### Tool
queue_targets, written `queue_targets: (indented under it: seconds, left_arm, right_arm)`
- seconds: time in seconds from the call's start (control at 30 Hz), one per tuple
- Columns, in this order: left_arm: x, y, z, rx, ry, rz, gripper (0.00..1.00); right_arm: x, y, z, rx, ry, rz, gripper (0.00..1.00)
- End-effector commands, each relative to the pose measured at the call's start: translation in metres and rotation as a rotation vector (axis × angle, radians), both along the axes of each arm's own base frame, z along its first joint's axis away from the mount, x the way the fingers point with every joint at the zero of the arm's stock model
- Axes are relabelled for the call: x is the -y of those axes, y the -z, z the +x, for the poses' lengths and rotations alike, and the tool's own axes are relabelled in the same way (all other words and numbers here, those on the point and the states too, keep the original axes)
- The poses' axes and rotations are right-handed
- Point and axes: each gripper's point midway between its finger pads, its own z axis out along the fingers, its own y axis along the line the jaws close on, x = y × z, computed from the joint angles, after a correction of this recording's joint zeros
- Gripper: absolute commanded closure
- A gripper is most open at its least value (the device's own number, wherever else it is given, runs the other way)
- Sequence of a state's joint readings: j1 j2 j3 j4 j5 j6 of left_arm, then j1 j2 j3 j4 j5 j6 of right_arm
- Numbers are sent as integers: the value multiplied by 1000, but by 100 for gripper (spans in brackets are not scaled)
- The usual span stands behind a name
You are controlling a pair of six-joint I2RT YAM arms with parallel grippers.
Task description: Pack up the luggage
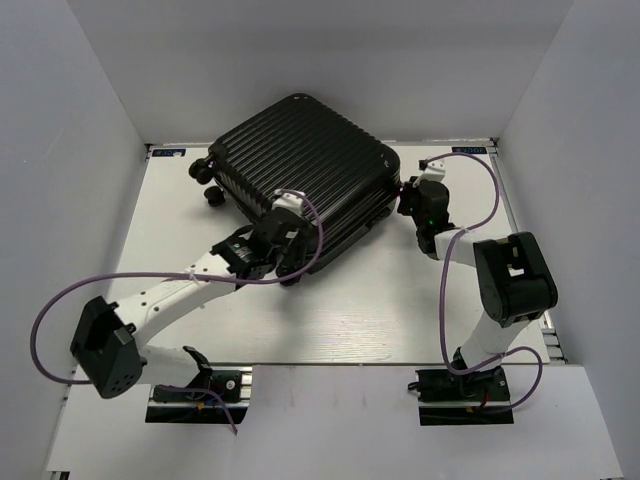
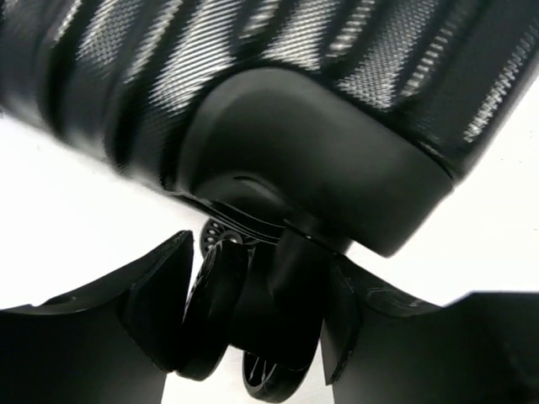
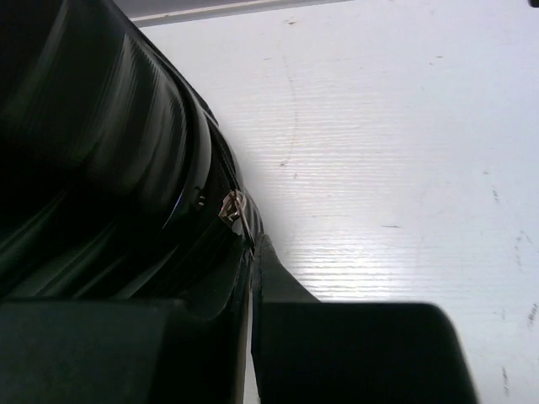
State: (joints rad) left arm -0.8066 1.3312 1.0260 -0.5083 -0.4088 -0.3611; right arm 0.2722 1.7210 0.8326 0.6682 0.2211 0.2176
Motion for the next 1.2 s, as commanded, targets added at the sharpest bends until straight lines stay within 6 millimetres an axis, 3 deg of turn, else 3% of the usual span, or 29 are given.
queue_targets:
  seconds: [0.0, 0.07, 0.1, 0.13, 0.17, 0.3, 0.43, 0.47, 0.5, 0.53, 0.67, 0.83, 0.9, 0.93, 0.97, 1.0, 1.1, 1.17]
  left_arm:
    - [-164, 44, -45, -160, -452, 388, 100]
    - [-176, 41, -43, -149, -486, 363, 100]
    - [-187, 42, -42, -159, -525, 354, 100]
    - [-189, 45, -44, -166, -518, 341, 100]
    - [-192, 44, -41, -155, -512, 351, 100]
    - [-224, 44, -41, -185, -623, 355, 100]
    - [-234, 46, -44, -205, -624, 342, 100]
    - [-236, 47, -45, -208, -632, 336, 100]
    - [-239, 45, -44, -200, -648, 331, 100]
    - [-246, 45, -46, -210, -671, 328, 100]
    - [-253, 50, -46, -230, -699, 316, 100]
    - [-255, 55, -31, -234, -696, 319, 100]
    - [-260, 51, -23, -215, -695, 330, 100]
    - [-261, 53, -17, -211, -698, 327, 100]
    - [-267, 52, -14, -215, -685, 339, 100]
    - [-261, 56, -8, -231, -656, 304, 100]
    - [-272, 51, 17, -205, -682, 269, 100]
    - [-286, 44, 40, -186, -714, 258, 100]
  right_arm:
    - [82, -62, 34, 220, 341, -16, 100]
    - [64, -62, 38, 240, 214, -35, 100]
    - [65, -74, 41, 296, 194, -31, 100]
    - [61, -70, 42, 310, 133, -96, 100]
    - [42, -76, 41, 357, 0, -122, 100]
    - [34, -80, 46, 355, -102, -148, 100]
    - [13, -85, 65, 376, -244, -134, 100]
    - [9, -77, 70, 365, -262, -121, 100]
    - [1, -86, 75, 395, -318, -111, 100]
    - [-4, -79, 86, 391, -339, -104, 100]
    - [-37, -96, 104, 464, -531, -112, 100]
    - [-64, -97, 117, 534, -643, -119, 100]
    - [-64, -101, 127, 563, -626, -129, 100]
    - [-70, -112, 130, 588, -632, -119, 100]
    - [-75, -104, 137, 581, -648, -108, 100]
    - [-80, -102, 136, 578, -675, -95, 100]
    - [-97, -107, 133, 595, -736, -48, 100]
    - [-105, -100, 117, 583, -768, -2, 100]
